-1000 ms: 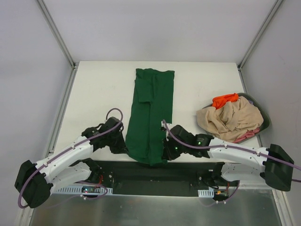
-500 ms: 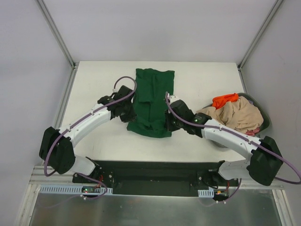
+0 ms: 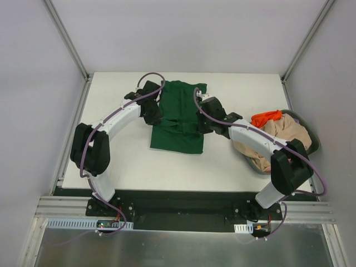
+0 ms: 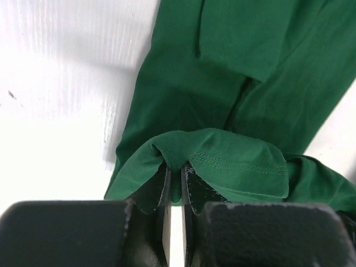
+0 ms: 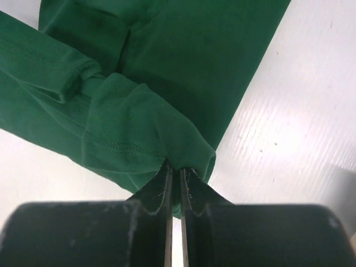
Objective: Fold and stack the t-shirts
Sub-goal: Fold the folded rectangular tshirt in 1/3 of the way
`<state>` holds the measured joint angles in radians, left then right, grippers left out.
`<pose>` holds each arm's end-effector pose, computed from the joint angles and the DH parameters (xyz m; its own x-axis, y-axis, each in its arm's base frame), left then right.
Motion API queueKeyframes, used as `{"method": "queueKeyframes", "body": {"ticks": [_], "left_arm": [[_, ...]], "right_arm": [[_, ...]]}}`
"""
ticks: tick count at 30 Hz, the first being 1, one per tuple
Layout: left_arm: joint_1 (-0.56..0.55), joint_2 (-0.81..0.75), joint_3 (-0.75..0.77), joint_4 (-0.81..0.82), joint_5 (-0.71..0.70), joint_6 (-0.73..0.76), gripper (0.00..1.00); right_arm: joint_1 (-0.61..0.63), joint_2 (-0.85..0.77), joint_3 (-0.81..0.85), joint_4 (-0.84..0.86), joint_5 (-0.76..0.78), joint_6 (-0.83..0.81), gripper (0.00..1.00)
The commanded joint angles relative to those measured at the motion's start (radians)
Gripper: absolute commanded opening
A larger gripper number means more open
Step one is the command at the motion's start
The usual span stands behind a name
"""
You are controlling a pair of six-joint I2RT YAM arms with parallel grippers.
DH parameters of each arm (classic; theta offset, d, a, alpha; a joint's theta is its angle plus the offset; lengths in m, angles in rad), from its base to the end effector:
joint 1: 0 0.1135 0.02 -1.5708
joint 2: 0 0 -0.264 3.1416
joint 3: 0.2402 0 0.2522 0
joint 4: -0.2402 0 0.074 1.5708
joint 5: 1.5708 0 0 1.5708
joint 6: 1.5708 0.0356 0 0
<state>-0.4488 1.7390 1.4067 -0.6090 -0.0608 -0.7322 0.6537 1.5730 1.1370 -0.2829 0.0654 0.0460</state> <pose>0.3431 -0.1628 0.2620 -0.8096 -0.3507 -0.4707 -0.1887 0.9148 -0.3571 0.2796 0.2112 0.2563 -0.5483 -0.3623 -0.7537 -0.5431 0.8396 -0.0084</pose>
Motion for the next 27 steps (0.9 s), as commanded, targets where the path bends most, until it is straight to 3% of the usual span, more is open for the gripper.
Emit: {"method": "queueKeyframes", "body": {"ticks": [1,18,22,24,27], "left_arm": [[0.027,0.068,0.089,-0.009,0.009,0.066,0.00],[0.065,0.298,0.248,0.008,0.095,0.185,0.00],[0.073,0.324,0.258,0.008,0.081,0.179,0.10],[0.078,0.326,0.259,0.008,0.067,0.180,0.22],[0.079,0.314,0.271,0.009,0.073,0.201,0.41]], "right_arm": [[-0.031,0.068,0.096,0.040,-0.047,-0.066,0.01],[-0.086,0.239,0.171,0.085,-0.001,-0.089,0.01],[-0.095,0.269,0.181,0.097,-0.010,-0.078,0.05],[-0.098,0.288,0.194,0.097,-0.009,-0.077,0.06],[-0.106,0.295,0.217,0.062,-0.012,-0.072,0.21]]}}
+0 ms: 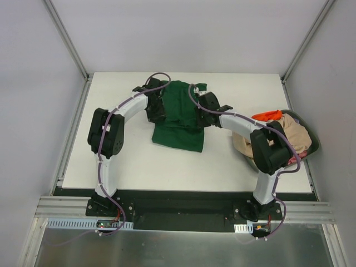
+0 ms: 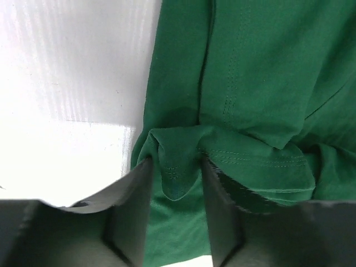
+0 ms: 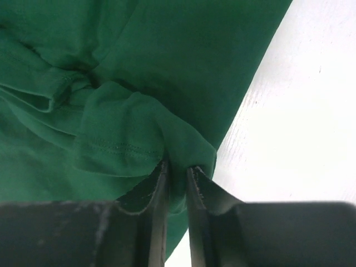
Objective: Fold and stack the t-shirts
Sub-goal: Fold the folded rectangular tshirt in 1/3 of the way
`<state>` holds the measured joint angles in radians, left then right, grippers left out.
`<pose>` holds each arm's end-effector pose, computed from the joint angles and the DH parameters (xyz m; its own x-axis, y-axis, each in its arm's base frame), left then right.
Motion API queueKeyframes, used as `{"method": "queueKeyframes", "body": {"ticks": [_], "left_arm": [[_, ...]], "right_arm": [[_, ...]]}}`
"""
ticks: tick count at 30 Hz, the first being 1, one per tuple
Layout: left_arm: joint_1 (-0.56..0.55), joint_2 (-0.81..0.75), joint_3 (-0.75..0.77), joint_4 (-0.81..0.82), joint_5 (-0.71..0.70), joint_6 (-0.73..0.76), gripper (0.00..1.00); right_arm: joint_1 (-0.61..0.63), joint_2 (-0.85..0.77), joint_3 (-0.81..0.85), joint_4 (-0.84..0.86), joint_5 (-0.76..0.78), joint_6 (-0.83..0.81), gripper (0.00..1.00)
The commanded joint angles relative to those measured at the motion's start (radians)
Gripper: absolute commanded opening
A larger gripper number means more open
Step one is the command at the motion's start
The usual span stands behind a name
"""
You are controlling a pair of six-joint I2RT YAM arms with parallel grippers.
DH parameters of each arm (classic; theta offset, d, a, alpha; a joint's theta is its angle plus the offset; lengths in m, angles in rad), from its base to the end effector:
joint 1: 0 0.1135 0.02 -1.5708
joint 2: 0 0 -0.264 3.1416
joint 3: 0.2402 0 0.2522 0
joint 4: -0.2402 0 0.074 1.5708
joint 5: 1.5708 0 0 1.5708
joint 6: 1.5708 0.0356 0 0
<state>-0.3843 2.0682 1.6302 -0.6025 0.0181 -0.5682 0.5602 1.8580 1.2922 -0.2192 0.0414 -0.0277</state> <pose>0.4157 -0.1688 0.2014 -0.8804 -0.2243 -0.4179 -0.1072 0.9524 -0.2853 0.3492 0.2173 0.2086 -0.5845 -0.3993 -0.7063 -0.5225 0.8513 -0.0488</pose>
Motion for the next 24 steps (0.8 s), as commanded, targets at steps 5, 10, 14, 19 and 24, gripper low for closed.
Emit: {"method": "queueKeyframes", "body": {"ticks": [5,10,14,19,24], "left_arm": [[0.015,-0.107,0.028,0.006,-0.012,0.062,0.77],[0.015,-0.265,-0.108,0.033,-0.035,0.041,0.99],[0.012,-0.405,-0.280,0.050,-0.084,-0.002,0.99],[0.013,-0.563,-0.485,0.067,-0.110,-0.056,0.99],[0.013,-0.643,-0.627,0.109,-0.058,-0.071,0.99]], "right_arm": [[-0.013,-0.068,0.044,-0.051,-0.023,-0.018,0.50],[0.000,-0.190,-0.043,-0.051,-0.081,-0.011,0.71],[0.041,-0.243,-0.082,-0.089,-0.104,-0.024,0.80],[0.112,-0.238,-0.122,-0.046,-0.196,-0.006,0.84],[0.119,-0.105,-0.022,-0.012,-0.304,0.011,0.96]]}}
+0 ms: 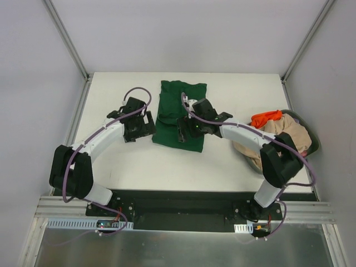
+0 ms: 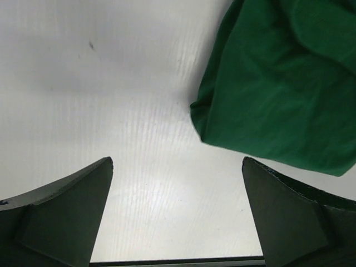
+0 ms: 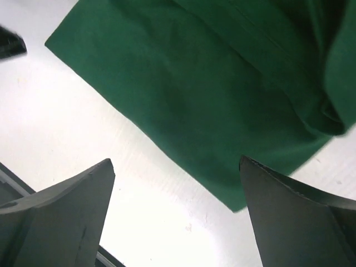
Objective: Fold and stack the t-shirts
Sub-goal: Fold the folded rectangular tshirt in 1/3 of the way
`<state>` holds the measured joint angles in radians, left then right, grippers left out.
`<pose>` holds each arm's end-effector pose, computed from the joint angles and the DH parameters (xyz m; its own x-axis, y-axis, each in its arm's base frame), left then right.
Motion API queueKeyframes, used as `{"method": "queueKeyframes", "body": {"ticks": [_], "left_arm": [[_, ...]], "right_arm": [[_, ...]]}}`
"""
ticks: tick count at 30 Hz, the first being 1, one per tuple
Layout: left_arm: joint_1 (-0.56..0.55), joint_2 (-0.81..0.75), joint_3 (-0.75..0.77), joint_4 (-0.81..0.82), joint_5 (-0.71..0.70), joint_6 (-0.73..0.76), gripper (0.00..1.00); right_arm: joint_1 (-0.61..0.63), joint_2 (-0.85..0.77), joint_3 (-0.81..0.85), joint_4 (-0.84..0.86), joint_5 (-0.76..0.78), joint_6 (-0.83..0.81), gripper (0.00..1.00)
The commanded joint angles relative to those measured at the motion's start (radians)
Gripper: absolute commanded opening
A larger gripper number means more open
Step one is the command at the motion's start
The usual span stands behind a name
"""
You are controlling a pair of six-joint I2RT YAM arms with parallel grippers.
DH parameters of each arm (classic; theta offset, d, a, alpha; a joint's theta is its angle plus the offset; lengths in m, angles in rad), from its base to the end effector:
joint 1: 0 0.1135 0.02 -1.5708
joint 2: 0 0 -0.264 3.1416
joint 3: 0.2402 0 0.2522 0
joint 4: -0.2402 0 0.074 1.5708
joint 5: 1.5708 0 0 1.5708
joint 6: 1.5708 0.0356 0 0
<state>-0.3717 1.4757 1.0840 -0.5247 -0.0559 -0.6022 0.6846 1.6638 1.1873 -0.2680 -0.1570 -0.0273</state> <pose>0.2904 -0.1111 0.2513 -0.7967 -0.2965 -0.5267 -0.1460 0.9400 -0.3083 0.2831 0.2383 0.2433 -0.5052 -0.4472 -0.7380 -0.7277 0.6805 0.0858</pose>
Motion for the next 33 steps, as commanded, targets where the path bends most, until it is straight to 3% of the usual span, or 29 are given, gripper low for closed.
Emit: {"method": "queueKeyframes", "body": {"ticks": [1,9,18,23,26,33], "left_arm": [[0.001,-0.067,-0.097,0.032,0.013,-0.042,0.99],[0.001,-0.153,-0.199,0.049,-0.021,-0.047,0.99],[0.002,-0.138,-0.208,0.057,-0.018,-0.038,0.99],[0.002,-0.118,-0.199,0.063,0.004,-0.041,0.99],[0.002,-0.092,-0.173,0.089,0.042,-0.044,0.99],[0.005,0.089,-0.058,0.135,0.126,-0.090,0.90]], "right_arm": [[-0.003,0.115,0.107,0.038,-0.119,0.006,0.96],[-0.026,0.335,0.302,0.029,-0.121,0.013,0.96],[-0.120,0.485,0.553,0.010,0.086,-0.101,0.96],[-0.145,0.525,0.735,-0.122,0.108,-0.195,0.96],[-0.143,0.426,0.660,-0.105,0.096,-0.206,0.96],[-0.145,0.111,0.217,0.105,-0.007,-0.155,0.96]]}}
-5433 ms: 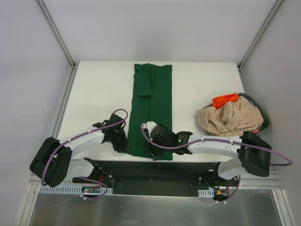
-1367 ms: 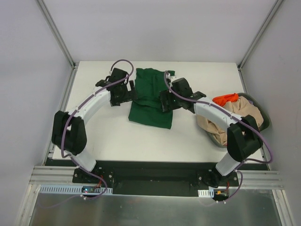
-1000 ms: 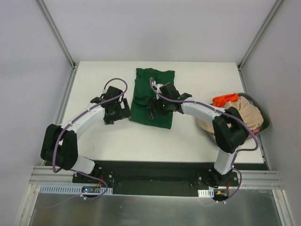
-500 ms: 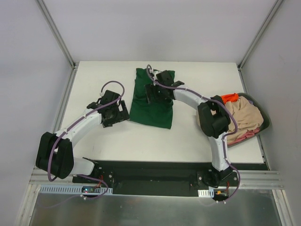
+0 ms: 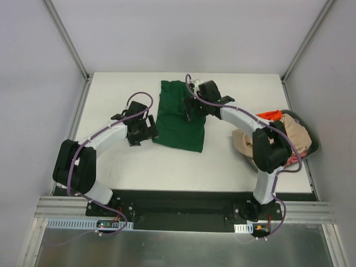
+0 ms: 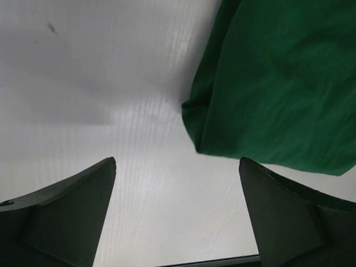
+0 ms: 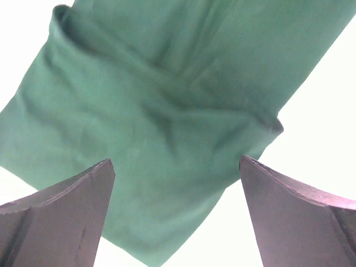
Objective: Fold and stack the t-shirts
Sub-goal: Fold the folded rectangular tshirt in 1/3 of the way, then grab one side of the 2/3 rectangular tshirt with both arms
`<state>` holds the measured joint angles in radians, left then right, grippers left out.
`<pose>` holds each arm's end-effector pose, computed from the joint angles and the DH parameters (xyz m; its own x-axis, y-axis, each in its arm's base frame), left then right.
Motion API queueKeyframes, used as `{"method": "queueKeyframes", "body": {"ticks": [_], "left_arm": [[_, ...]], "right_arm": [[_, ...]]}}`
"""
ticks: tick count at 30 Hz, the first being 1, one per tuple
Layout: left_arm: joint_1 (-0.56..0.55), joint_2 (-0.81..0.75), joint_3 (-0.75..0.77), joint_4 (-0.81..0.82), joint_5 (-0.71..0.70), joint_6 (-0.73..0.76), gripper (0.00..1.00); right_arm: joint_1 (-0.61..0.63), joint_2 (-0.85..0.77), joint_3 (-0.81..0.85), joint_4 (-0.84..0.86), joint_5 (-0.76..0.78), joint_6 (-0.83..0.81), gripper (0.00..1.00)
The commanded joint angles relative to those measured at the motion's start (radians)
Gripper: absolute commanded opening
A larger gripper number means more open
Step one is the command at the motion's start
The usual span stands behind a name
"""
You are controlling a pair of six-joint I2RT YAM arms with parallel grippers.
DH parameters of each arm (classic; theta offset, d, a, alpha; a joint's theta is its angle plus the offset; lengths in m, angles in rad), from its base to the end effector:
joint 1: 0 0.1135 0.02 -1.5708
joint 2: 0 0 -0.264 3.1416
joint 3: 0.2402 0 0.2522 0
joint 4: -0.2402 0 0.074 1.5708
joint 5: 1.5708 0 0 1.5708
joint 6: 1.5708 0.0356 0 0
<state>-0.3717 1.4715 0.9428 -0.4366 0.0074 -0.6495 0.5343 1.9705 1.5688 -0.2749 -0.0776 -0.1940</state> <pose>0.2775 -0.1085 0.2143 -0.8321 -0.3247 -0.4496 -0.1709 0.9214 -0.3491 0.3919 0.2351 0.2476 -0.4209 -0.4724 -0.7744 -0.6531 0.7503 -0.1027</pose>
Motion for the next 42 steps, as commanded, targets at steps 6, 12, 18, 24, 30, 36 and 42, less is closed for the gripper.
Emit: {"method": "queueKeyframes", "body": {"ticks": [6,12,18,24,30,36,42], "left_arm": [[0.016,0.252,0.145,0.052,0.134,-0.067,0.60],[0.017,0.297,0.097,0.052,0.123,-0.075,0.35],[0.019,0.314,0.068,0.050,0.108,-0.075,0.28],[0.027,0.291,0.047,0.039,0.114,-0.072,0.27],[0.027,0.227,0.034,0.032,0.128,-0.062,0.31],[0.025,0.089,-0.027,0.022,0.118,-0.067,0.38],[0.027,0.004,-0.078,0.021,0.140,-0.070,0.52]], "right_arm": [[0.026,-0.148,-0.190,0.152,-0.347,0.086,0.96],[0.043,0.037,-0.021,0.157,-0.415,0.152,0.96],[0.033,0.279,0.265,0.160,-0.315,0.143,0.96],[0.004,0.468,0.552,0.036,-0.345,0.160,0.96],[0.000,0.331,0.528,-0.006,-0.303,0.062,0.96],[0.001,-0.069,0.153,0.011,-0.188,-0.088,0.96],[0.024,-0.448,-0.373,0.089,-0.182,-0.197,0.96]]}}
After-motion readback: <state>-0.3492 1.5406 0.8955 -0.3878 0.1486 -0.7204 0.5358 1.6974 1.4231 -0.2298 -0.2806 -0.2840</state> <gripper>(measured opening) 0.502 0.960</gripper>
